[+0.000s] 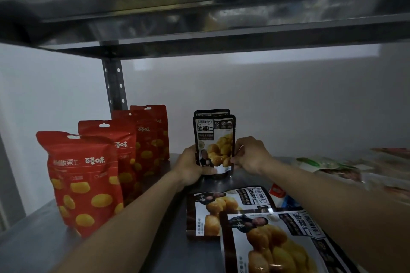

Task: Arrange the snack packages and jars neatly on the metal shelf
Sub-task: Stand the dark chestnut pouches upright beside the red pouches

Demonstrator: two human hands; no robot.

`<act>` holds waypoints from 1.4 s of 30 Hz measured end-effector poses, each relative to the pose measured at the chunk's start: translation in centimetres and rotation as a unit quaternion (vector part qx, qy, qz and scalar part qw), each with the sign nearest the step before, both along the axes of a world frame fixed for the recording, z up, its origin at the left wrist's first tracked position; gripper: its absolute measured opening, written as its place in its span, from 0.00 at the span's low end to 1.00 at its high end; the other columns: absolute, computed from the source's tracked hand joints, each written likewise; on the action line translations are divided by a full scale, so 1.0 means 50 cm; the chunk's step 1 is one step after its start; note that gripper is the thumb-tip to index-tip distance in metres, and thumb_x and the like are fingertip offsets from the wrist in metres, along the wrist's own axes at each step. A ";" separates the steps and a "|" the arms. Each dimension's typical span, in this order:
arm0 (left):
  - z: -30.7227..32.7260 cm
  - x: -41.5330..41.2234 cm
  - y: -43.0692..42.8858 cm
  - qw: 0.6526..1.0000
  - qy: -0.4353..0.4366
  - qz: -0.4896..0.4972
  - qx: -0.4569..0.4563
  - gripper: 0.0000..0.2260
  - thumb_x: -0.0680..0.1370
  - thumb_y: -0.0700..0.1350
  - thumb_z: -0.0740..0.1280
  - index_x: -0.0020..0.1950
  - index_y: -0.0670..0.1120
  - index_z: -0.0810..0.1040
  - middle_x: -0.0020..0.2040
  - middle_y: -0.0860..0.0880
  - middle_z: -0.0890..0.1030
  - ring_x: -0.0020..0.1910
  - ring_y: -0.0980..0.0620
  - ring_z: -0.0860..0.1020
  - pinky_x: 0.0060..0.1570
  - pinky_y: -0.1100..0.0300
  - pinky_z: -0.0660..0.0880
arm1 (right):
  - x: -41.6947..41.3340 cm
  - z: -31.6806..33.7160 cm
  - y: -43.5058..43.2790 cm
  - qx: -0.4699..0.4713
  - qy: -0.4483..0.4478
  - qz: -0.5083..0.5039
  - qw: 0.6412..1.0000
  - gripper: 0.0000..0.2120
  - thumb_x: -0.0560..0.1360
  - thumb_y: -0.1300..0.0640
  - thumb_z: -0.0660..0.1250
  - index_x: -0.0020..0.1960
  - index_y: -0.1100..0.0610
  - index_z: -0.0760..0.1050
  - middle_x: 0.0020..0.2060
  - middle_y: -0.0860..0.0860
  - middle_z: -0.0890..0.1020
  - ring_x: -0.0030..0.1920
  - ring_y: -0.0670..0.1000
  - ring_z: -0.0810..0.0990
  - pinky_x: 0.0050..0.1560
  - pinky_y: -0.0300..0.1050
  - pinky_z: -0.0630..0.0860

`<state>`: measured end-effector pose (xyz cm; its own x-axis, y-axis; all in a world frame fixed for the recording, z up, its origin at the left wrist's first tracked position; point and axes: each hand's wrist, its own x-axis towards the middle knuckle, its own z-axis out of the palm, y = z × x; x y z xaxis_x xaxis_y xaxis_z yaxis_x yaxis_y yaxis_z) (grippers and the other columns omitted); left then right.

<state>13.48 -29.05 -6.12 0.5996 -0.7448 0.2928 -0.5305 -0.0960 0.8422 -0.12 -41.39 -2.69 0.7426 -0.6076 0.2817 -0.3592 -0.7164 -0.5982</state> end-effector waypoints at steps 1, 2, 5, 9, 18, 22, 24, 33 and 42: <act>-0.001 0.003 -0.002 1.000 0.000 -0.002 -0.004 0.22 0.66 0.35 0.78 0.55 0.49 0.75 0.50 0.52 0.83 0.53 0.50 0.80 0.60 0.49 0.75 | 0.002 -0.001 -0.002 -0.002 0.002 0.001 1.000 0.08 0.72 0.61 0.73 0.49 0.59 0.77 0.50 0.57 0.81 0.48 0.53 0.79 0.43 0.38 0.73; -0.001 0.005 -0.003 1.000 -0.001 -0.005 -0.009 0.22 0.66 0.35 0.78 0.55 0.49 0.75 0.50 0.52 0.82 0.53 0.50 0.80 0.60 0.50 0.75 | 0.003 -0.001 -0.004 -0.001 0.002 0.004 1.000 0.08 0.72 0.61 0.73 0.50 0.59 0.77 0.50 0.56 0.81 0.47 0.52 0.78 0.39 0.34 0.72; -0.003 0.010 -0.003 1.000 0.001 -0.006 -0.012 0.23 0.66 0.36 0.78 0.56 0.49 0.76 0.50 0.52 0.82 0.54 0.50 0.80 0.60 0.51 0.75 | 0.005 -0.003 -0.010 0.008 -0.004 0.009 1.000 0.08 0.73 0.61 0.73 0.50 0.60 0.77 0.47 0.55 0.80 0.42 0.49 0.77 0.27 0.26 0.65; -0.006 0.013 -0.003 1.000 0.009 -0.002 -0.012 0.25 0.65 0.38 0.79 0.59 0.48 0.76 0.53 0.50 0.83 0.56 0.49 0.80 0.62 0.47 0.74 | 0.005 -0.004 -0.012 0.008 -0.008 0.009 1.000 0.08 0.73 0.61 0.73 0.50 0.60 0.77 0.48 0.55 0.81 0.42 0.49 0.77 0.27 0.26 0.65; 0.009 -0.010 0.025 0.999 0.014 0.049 0.016 0.28 0.65 0.40 0.79 0.60 0.46 0.71 0.50 0.50 0.79 0.49 0.51 0.78 0.51 0.56 0.78 | -0.014 0.003 0.006 0.002 0.004 0.006 1.000 0.19 0.71 0.54 0.75 0.57 0.58 0.73 0.52 0.55 0.80 0.51 0.52 0.77 0.49 0.40 0.71; 0.027 -0.035 0.066 0.997 0.032 0.065 0.014 0.25 0.66 0.40 0.79 0.58 0.45 0.72 0.50 0.45 0.78 0.49 0.48 0.78 0.46 0.54 0.80 | -0.057 0.035 0.027 -0.009 0.003 -0.007 1.000 0.23 0.71 0.51 0.75 0.61 0.58 0.72 0.55 0.55 0.79 0.52 0.52 0.76 0.50 0.40 0.70; 0.037 -0.050 0.086 0.995 0.013 0.100 0.027 0.24 0.66 0.45 0.79 0.57 0.45 0.72 0.52 0.46 0.78 0.50 0.48 0.77 0.45 0.57 0.77 | -0.084 0.052 0.042 -0.019 0.014 -0.009 1.000 0.24 0.70 0.49 0.75 0.61 0.57 0.73 0.55 0.54 0.79 0.52 0.51 0.75 0.50 0.39 0.70; 0.065 -0.139 0.153 0.989 -0.018 0.042 0.139 0.33 0.65 0.60 0.76 0.64 0.47 0.73 0.59 0.48 0.77 0.55 0.51 0.75 0.54 0.58 0.73 | -0.183 0.044 0.099 -0.057 0.093 0.010 0.994 0.30 0.68 0.46 0.76 0.64 0.56 0.72 0.59 0.55 0.77 0.58 0.54 0.76 0.57 0.45 0.74; 0.052 -0.181 0.170 0.984 -0.020 -0.014 0.175 0.18 0.71 0.49 0.75 0.59 0.45 0.80 0.53 0.49 0.82 0.51 0.55 0.79 0.49 0.66 0.74 | -0.208 0.008 0.120 -0.061 0.115 -0.008 0.991 0.31 0.69 0.45 0.75 0.65 0.57 0.69 0.61 0.54 0.76 0.55 0.53 0.76 0.54 0.45 0.75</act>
<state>4.41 -20.55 -3.54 0.5703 -0.8205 0.0389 -0.5697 -0.3610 0.7383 -10.52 -35.39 -2.29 0.7867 -0.5912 0.1776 -0.4875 -0.7715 -0.4089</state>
